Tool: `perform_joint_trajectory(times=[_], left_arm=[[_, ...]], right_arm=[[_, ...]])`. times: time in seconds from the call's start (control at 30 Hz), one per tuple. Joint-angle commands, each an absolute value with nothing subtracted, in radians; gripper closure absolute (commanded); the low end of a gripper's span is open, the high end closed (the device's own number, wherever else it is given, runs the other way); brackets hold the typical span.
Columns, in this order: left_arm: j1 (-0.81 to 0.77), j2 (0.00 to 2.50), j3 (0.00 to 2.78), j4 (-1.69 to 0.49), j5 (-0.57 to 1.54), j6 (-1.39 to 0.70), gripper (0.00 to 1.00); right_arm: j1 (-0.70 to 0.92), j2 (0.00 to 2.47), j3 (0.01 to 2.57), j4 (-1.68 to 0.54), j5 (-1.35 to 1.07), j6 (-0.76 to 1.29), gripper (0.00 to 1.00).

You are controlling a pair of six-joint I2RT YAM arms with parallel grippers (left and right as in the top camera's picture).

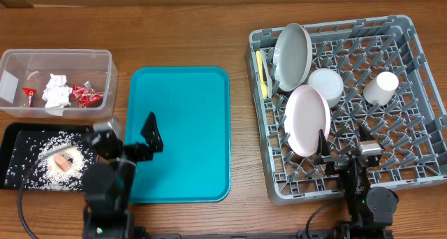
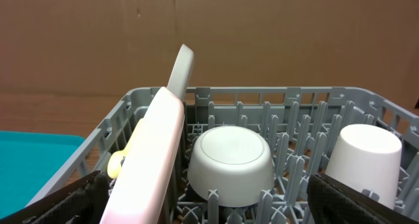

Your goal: Sort waste into correct bins and load items into the dishwasher rack

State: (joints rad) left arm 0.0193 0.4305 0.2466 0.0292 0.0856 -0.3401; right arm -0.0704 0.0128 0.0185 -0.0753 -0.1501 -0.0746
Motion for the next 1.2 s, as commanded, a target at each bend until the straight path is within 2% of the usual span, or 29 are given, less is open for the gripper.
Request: perform_joint_trajectory(times=[0.0, 0.2, 0.33, 0.47, 0.57, 0.8, 1.17], left_arm=[[0.012, 0.302, 0.131, 0.084, 0.085, -0.322, 0.00], [0.012, 0.141, 0.003, 0.150, 0.041, -0.367, 0.00], [-0.004, 0.084, 0.005, 0.121, -0.019, -0.361, 0.00], [-0.014, -0.001, 0.005, -0.002, -0.082, -0.333, 0.00], [-0.013, 0.003, 0.005, -0.076, -0.082, -0.329, 0.00], [-0.014, 0.003, 0.005, -0.073, -0.070, -0.201, 0.00], [-0.014, 0.004, 0.005, -0.071, -0.070, -0.202, 0.00]], right_arm=[[-0.074, 0.003, 0.008, -0.073, -0.135, -0.071, 0.00], [-0.074, 0.003, 0.008, -0.073, -0.135, -0.071, 0.00], [-0.074, 0.003, 0.008, -0.073, -0.135, -0.071, 0.00], [-0.074, 0.003, 0.008, -0.073, -0.135, -0.071, 0.00], [-0.074, 0.003, 0.008, -0.073, -0.135, -0.071, 0.00], [-0.074, 0.003, 0.008, -0.073, -0.135, -0.071, 0.00], [-0.074, 0.003, 0.008, -0.073, -0.135, -0.071, 0.00]])
